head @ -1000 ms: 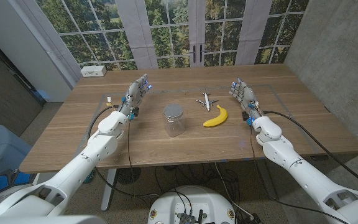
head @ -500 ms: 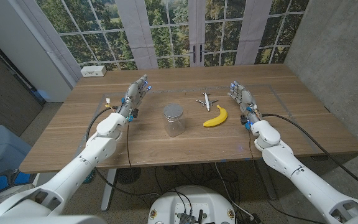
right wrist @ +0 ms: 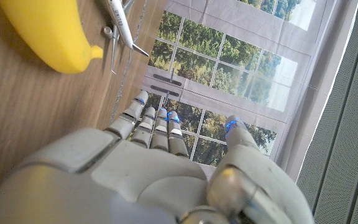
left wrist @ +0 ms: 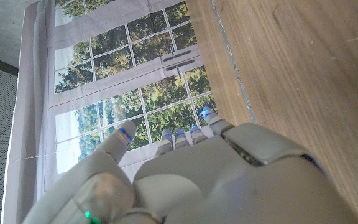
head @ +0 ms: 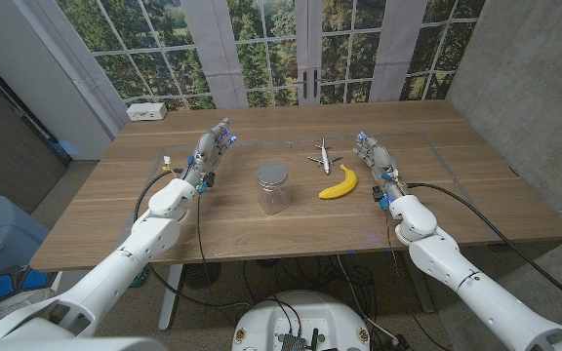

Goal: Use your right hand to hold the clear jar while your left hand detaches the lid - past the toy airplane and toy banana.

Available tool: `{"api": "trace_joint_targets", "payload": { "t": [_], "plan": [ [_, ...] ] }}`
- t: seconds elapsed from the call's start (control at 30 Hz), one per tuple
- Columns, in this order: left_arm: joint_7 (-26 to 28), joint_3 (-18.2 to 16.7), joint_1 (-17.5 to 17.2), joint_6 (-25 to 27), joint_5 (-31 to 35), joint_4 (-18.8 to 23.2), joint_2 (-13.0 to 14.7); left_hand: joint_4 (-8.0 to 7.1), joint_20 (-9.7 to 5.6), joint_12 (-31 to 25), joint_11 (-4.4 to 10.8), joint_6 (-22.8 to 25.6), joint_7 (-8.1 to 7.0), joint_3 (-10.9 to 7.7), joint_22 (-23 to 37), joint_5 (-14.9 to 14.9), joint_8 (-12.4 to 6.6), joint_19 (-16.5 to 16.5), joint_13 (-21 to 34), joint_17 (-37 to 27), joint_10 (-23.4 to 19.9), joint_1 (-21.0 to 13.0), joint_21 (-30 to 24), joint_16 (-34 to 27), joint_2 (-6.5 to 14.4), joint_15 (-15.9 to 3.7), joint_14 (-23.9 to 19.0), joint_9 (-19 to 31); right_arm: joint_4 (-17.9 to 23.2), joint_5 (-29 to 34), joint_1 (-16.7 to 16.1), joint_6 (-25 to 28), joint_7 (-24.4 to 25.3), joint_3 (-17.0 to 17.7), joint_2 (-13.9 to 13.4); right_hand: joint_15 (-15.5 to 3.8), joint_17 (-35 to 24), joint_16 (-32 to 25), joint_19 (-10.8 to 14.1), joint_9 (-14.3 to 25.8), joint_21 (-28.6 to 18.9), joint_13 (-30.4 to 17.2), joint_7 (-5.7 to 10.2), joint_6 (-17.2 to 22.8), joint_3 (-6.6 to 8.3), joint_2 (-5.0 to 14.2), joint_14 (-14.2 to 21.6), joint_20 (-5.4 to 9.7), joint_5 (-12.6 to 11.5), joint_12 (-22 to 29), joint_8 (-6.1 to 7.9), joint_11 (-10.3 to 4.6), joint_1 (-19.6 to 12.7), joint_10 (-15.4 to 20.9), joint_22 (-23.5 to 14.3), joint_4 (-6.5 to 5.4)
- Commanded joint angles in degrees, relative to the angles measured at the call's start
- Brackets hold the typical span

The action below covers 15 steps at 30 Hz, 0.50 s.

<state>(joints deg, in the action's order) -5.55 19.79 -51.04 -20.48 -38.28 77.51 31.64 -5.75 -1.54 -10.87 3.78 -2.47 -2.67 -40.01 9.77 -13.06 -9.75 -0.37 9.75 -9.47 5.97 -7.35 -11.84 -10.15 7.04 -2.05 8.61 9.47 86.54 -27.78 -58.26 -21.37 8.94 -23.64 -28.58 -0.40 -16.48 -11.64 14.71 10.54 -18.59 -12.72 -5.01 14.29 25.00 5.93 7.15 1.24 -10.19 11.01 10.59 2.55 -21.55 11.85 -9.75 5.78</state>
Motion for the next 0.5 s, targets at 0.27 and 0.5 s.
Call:
{"api": "trace_joint_targets", "payload": {
  "t": [0.27, 0.5],
  "plan": [
    [-0.8, -0.5, -0.4, -0.9, -0.7, -0.3, -0.1, 0.19, -6.04, 0.2, 0.18, -0.3, -0.01, -0.05, 0.1, -0.4, -0.25, 0.2, 0.2, -0.2, 0.7, -0.1, 0.2, 0.2, 3.6, -3.57, 0.6, 0.2, 4.7, 2.7, -2.6, 0.2, 1.8, -1.4, 0.1, -0.07, 0.0, 0.1, -0.1, 0.1, 0.5, 0.1, 0.26, -0.6, 0.01, 0.31, -0.5, 0.68, 0.1, -0.1, -0.11, -0.08, 0.2, -0.4, -0.2, 0.73],
    [-1.0, -0.5, -0.5, -1.1, -0.7, -0.3, -0.1, 0.28, -6.01, 0.2, 0.2, -0.4, -0.07, 0.01, 0.1, -0.3, -0.31, 0.2, 0.2, -0.2, 0.7, 0.0, 0.3, 0.1, 3.6, -3.52, 0.7, 0.2, 5.6, 3.5, -3.1, 0.2, 2.0, -2.3, 0.6, -0.06, 0.1, 0.1, -0.1, 0.1, 0.7, 0.2, 0.19, -0.8, 0.0, 0.51, -0.7, 0.78, 0.1, -0.1, -0.09, -0.13, 0.1, -0.6, -0.2, 0.93]
  ]
}}
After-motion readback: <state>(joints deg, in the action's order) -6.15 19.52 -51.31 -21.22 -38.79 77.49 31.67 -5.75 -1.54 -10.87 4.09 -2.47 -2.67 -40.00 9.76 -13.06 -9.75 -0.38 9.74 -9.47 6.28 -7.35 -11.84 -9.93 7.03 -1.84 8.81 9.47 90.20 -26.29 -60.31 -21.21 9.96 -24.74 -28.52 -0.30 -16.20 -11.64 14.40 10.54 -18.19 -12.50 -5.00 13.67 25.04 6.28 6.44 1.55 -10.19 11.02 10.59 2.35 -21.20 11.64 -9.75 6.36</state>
